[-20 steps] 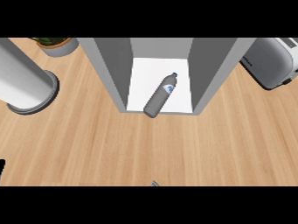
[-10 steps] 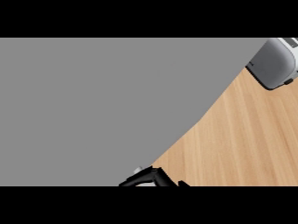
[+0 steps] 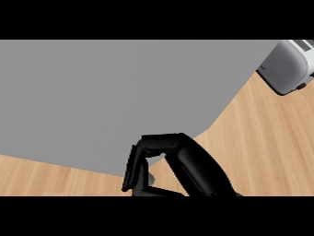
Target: Pick up the bottled water, place it into the cabinet and close the cabinet
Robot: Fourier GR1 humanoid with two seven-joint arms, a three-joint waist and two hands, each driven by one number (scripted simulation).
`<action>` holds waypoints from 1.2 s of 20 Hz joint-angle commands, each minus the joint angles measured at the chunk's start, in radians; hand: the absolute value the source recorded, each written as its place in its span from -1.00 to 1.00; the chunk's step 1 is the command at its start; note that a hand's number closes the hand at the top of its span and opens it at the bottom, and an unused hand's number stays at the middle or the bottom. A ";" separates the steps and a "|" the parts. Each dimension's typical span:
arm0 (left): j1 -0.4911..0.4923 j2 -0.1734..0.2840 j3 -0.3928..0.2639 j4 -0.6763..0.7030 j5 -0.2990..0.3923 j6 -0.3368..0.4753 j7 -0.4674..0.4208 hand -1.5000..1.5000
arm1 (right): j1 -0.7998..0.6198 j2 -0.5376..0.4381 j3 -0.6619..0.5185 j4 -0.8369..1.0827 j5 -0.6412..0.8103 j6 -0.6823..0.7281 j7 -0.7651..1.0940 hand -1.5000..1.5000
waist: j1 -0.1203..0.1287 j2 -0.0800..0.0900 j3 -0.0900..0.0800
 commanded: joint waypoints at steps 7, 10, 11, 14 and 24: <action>0.111 -0.023 0.151 -0.035 0.137 -0.126 0.050 -1.00 | -0.246 -0.002 -0.349 0.275 -0.249 0.129 -0.052 1.00 | 0.003 -0.002 0.001; 0.077 -0.053 0.169 -0.004 0.129 -0.134 0.079 -1.00 | -0.298 0.009 -0.367 0.388 -0.255 0.165 -0.093 1.00 | -0.010 -0.001 0.000; 0.040 -0.064 0.150 0.017 0.108 -0.131 0.073 -1.00 | -0.312 -0.027 -0.416 0.405 -0.284 0.207 -0.085 1.00 | -0.015 0.000 0.000; 0.086 -0.012 0.250 0.007 0.219 -0.180 0.106 -1.00 | -0.371 -0.011 -0.428 0.564 -0.253 0.248 -0.165 1.00 | -0.005 0.002 0.000; 0.074 -0.053 0.280 0.020 0.232 -0.211 0.154 -1.00 | -0.507 -0.039 -0.476 0.715 -0.272 0.360 -0.153 1.00 | 0.004 0.002 0.000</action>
